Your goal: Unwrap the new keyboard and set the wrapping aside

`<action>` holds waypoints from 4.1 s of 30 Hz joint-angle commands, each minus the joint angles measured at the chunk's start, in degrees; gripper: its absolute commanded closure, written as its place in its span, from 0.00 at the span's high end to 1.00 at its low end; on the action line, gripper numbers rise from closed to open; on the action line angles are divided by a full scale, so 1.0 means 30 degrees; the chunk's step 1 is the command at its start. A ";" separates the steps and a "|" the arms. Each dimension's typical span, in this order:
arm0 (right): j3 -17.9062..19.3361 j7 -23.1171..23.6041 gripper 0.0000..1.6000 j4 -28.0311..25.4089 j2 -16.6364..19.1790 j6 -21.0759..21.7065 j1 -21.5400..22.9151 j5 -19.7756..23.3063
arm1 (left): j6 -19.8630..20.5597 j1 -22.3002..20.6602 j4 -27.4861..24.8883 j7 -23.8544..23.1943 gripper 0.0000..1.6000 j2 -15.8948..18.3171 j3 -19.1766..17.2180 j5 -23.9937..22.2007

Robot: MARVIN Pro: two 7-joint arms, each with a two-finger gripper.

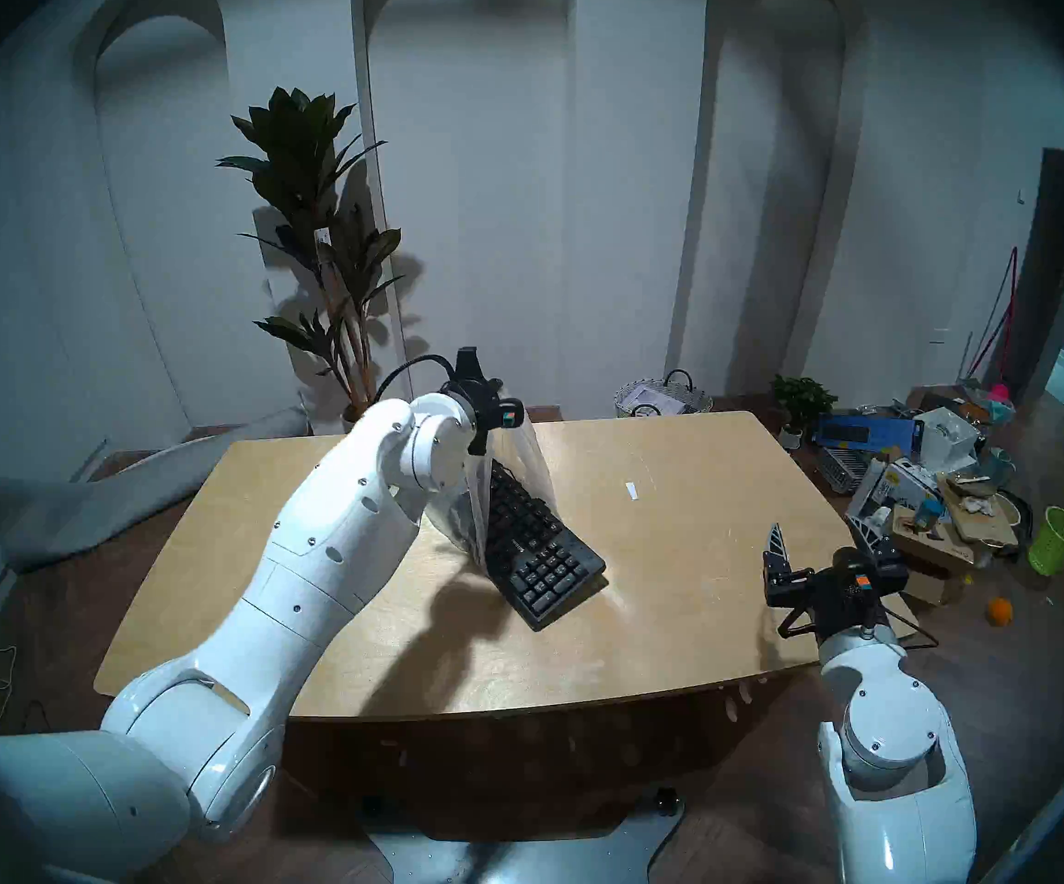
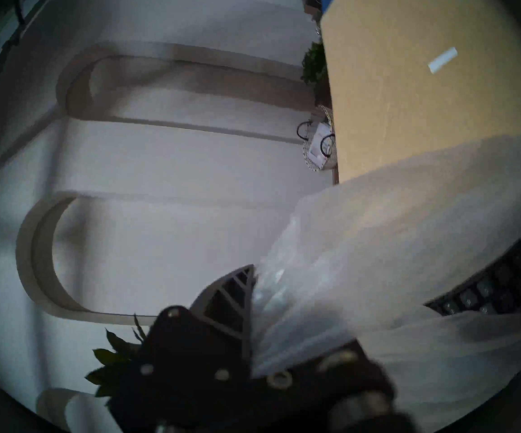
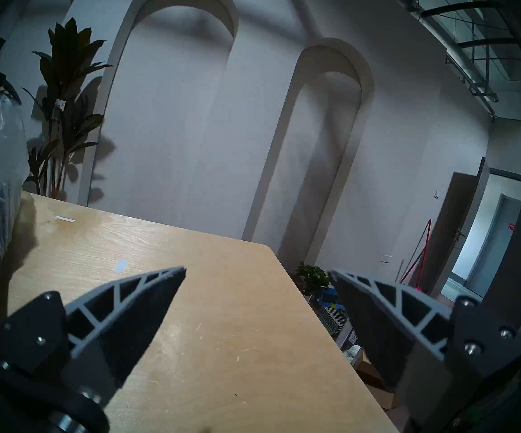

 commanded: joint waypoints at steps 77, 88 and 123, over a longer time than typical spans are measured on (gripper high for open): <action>-0.2419 0.1821 1.00 -0.0705 -0.0229 0.2327 0.2413 0.3077 | 0.5956 0.0258 -0.6646 0.8868 0.00 -0.7927 -0.9087 -1.1265; -0.6170 0.1826 1.00 -0.1520 -0.1303 0.3482 0.4005 0.2857 | 0.5628 -0.0386 -0.6430 1.0375 0.00 -0.8722 -0.8942 -1.1378; -0.8804 -0.1531 1.00 -0.3075 -0.1771 0.2212 0.1813 -0.0235 | 0.3076 -0.2386 -0.2537 1.9474 0.00 -0.9332 -0.8123 -0.8705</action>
